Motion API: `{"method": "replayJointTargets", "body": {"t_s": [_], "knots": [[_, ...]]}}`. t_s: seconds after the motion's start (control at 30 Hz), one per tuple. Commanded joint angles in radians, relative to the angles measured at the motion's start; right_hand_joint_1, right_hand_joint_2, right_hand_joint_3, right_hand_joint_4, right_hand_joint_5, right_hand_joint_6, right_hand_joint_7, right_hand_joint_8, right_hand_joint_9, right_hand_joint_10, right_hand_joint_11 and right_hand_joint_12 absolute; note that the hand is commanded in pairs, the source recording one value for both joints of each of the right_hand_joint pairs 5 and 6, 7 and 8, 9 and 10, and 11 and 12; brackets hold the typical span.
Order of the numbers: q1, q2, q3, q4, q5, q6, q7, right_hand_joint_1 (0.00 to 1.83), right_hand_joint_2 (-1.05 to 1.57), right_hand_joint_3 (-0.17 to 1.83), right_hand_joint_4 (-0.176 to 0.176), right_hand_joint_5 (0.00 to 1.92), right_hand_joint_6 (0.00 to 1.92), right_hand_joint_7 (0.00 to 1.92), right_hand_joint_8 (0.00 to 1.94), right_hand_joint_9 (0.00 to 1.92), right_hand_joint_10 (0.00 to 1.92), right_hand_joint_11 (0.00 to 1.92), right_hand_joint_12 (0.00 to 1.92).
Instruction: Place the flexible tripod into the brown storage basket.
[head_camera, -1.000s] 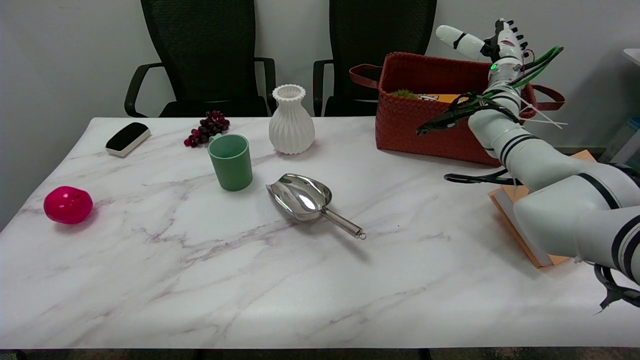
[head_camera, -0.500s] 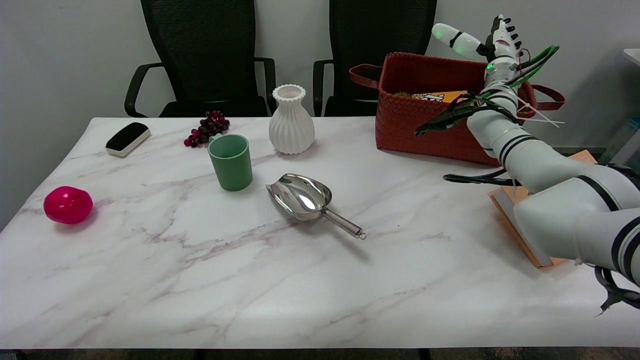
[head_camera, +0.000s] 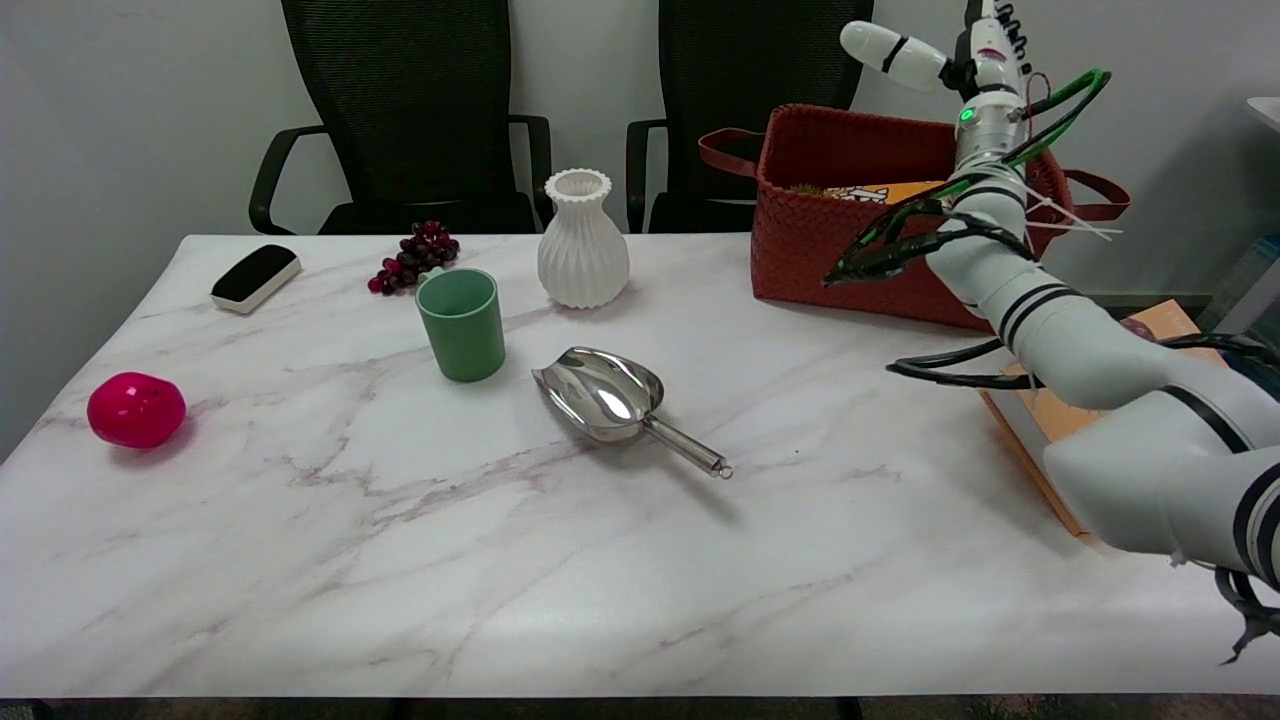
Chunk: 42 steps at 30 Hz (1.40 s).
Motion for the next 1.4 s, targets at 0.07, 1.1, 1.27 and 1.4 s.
{"method": "replayJointTargets", "body": {"t_s": [0.07, 1.1, 1.27, 1.4], "knots": [[-0.315, 0.113, -0.067, 0.647, -0.1, 0.102, 0.038, 0.54, 0.12, -0.17, 0.0, 0.0, 0.0, 0.0, 0.0, 0.0, 0.0, 0.0, 0.0], [-0.773, -0.225, -0.136, 1.169, -0.452, -0.01, -0.397, 0.68, 0.16, -0.17, 0.0, 0.0, 0.0, 0.0, 0.0, 0.0, 0.0, 0.0, 0.0], [-0.793, -0.272, -0.15, 1.165, -0.447, -0.008, -0.463, 0.68, 0.19, -0.17, 0.0, 0.0, 0.0, 0.0, 0.0, 0.0, 0.0, 0.0, 0.0], [-0.801, -0.32, -0.158, 1.135, -0.445, 0.002, -0.511, 0.68, 0.2, -0.17, 0.0, 0.0, 0.0, 0.0, 0.0, 0.0, 0.0, 0.0, 0.0]]}}
